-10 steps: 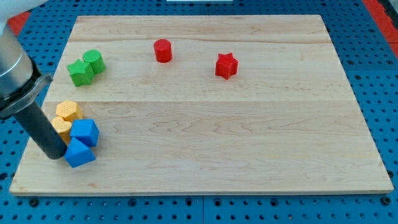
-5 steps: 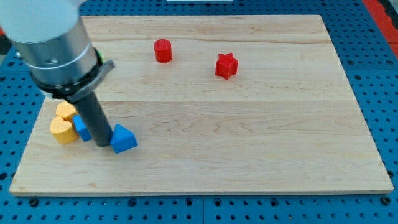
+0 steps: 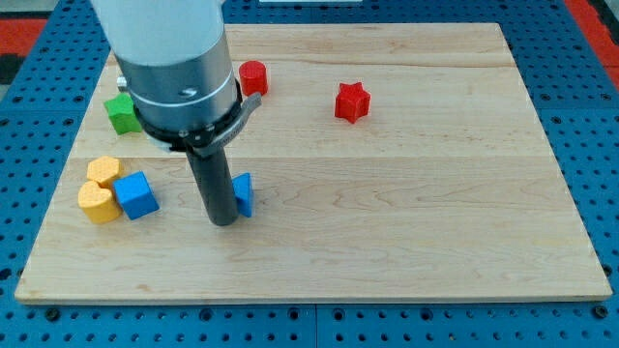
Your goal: Slide the blue triangle to the center right of the board
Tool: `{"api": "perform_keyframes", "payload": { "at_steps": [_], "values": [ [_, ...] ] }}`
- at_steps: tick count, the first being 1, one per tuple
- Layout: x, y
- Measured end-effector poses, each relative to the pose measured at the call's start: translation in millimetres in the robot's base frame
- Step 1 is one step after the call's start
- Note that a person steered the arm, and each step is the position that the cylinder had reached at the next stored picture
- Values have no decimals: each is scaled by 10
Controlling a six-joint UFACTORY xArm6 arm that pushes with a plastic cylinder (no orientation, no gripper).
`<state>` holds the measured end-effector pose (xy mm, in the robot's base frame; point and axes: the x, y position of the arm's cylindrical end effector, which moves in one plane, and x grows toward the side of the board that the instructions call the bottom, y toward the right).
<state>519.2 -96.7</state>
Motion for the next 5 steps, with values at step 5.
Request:
{"api": "perform_keyframes", "payload": {
  "at_steps": [5],
  "values": [
    [-916, 1225]
  ]
}}
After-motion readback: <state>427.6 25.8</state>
